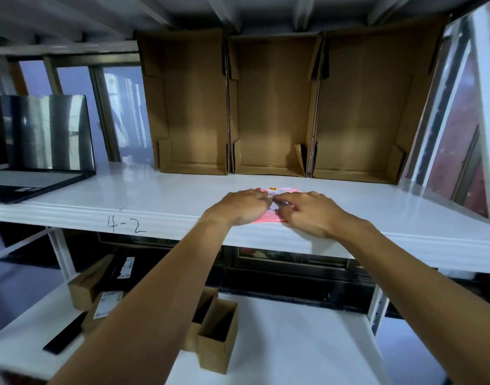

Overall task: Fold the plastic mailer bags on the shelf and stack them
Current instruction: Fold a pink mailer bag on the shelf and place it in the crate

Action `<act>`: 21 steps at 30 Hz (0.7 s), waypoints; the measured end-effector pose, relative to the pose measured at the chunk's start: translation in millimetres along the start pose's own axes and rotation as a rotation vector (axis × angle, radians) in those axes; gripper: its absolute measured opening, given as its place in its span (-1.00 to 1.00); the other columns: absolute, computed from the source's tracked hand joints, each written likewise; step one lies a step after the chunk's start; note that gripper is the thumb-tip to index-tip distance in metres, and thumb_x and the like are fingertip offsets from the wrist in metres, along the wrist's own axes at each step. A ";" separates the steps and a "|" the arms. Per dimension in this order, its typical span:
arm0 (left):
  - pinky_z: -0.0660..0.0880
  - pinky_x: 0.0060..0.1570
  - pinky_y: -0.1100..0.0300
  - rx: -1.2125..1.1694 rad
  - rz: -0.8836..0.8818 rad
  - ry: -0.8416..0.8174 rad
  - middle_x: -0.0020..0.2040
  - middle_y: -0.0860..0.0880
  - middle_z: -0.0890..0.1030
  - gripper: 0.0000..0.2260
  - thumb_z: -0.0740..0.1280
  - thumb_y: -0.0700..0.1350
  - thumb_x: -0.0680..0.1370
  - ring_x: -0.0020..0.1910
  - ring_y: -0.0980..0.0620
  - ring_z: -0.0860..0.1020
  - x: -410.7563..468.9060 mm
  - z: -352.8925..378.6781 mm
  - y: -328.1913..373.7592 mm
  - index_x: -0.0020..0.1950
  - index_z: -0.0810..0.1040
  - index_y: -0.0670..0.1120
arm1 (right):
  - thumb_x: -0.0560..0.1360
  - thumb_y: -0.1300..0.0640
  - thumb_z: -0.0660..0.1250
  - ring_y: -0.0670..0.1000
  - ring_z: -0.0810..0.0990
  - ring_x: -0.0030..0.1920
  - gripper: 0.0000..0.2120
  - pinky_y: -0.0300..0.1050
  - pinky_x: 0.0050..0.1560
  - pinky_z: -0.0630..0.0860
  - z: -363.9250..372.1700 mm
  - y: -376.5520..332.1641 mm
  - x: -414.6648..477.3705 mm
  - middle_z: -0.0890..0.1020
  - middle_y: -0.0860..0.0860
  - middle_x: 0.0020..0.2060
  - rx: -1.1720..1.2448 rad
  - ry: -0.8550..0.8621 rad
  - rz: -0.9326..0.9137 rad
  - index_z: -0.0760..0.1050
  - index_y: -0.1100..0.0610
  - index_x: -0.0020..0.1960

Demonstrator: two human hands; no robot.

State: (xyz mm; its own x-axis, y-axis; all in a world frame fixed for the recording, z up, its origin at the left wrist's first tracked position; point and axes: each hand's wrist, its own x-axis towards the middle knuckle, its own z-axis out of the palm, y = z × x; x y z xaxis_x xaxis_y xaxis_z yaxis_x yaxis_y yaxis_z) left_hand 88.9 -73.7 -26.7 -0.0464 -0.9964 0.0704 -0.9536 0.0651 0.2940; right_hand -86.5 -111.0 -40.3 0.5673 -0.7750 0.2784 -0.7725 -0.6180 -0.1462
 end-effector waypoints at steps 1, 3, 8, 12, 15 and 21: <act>-0.01 0.52 0.11 0.003 -0.005 -0.009 0.64 0.12 0.09 -0.51 0.01 0.17 0.70 0.61 0.07 0.04 -0.7 -0.1 1.2 0.63 0.16 0.11 | 0.65 -0.08 0.06 0.17 0.39 0.36 -0.59 0.01 0.24 0.31 -0.3 0.1 0.9 0.42 0.00 0.47 0.014 -0.016 0.018 0.36 -0.16 0.47; -0.01 0.52 0.08 0.020 -0.014 -0.031 0.64 0.12 0.07 -0.42 0.05 0.28 0.65 0.62 0.07 0.04 -2.4 -1.2 2.6 0.64 0.11 0.11 | 0.65 -0.10 -0.05 0.17 0.35 0.43 -0.57 0.07 0.37 0.28 0.7 3.1 6.3 0.35 -0.04 0.51 -0.031 -0.085 0.005 0.37 -0.10 0.44; -0.03 0.55 0.00 0.078 -0.026 -0.089 0.65 0.10 0.01 -0.25 0.03 0.45 0.55 0.62 0.06 0.00 -0.4 -1.3 0.4 0.65 -0.01 0.12 | 0.67 0.12 0.07 0.18 0.44 0.31 -0.73 0.07 0.25 0.41 3.7 10.3 14.8 0.50 0.12 0.31 -0.139 -0.138 -0.037 0.43 0.20 0.26; -0.02 0.53 0.03 0.021 -0.034 -0.070 0.65 0.10 0.04 -0.28 0.05 0.41 0.57 0.62 0.04 0.02 -3.0 -1.8 3.4 0.65 0.04 0.12 | 0.66 0.08 0.11 0.20 0.49 0.23 -0.73 0.13 0.20 0.44 4.5 8.4 12.8 0.54 0.11 0.23 -0.040 -0.082 -0.005 0.45 0.19 0.25; 0.13 0.46 0.04 -0.105 -0.066 -0.002 0.62 0.13 0.17 -0.32 0.20 0.41 0.51 0.59 -0.04 0.14 -2.4 -2.3 1.6 0.58 0.21 0.20 | 0.65 0.00 0.07 0.10 0.53 -0.05 -0.69 0.04 0.00 0.42 1.3 9.4 11.5 0.61 0.03 -0.07 0.232 -0.073 0.069 0.51 0.15 0.09; 0.30 0.39 0.05 -0.160 -0.090 0.042 0.57 0.08 0.30 -0.27 0.29 0.46 0.42 0.50 -0.07 0.30 6.0 1.3 -4.0 0.53 0.34 0.19 | 0.66 0.12 0.11 0.11 0.58 0.14 -0.64 0.02 -0.03 0.62 -0.5 22.6 15.5 0.50 0.04 0.30 0.910 0.168 0.344 0.33 0.01 0.45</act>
State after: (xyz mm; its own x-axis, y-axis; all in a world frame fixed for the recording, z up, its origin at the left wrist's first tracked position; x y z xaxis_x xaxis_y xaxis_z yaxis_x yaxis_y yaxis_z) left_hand 92.1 -80.0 -28.7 0.0527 -0.9957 0.0762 -0.8939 -0.0130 0.4481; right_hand -95.3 -136.9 -38.8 0.2507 -0.9462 0.2045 -0.3339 -0.2828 -0.8992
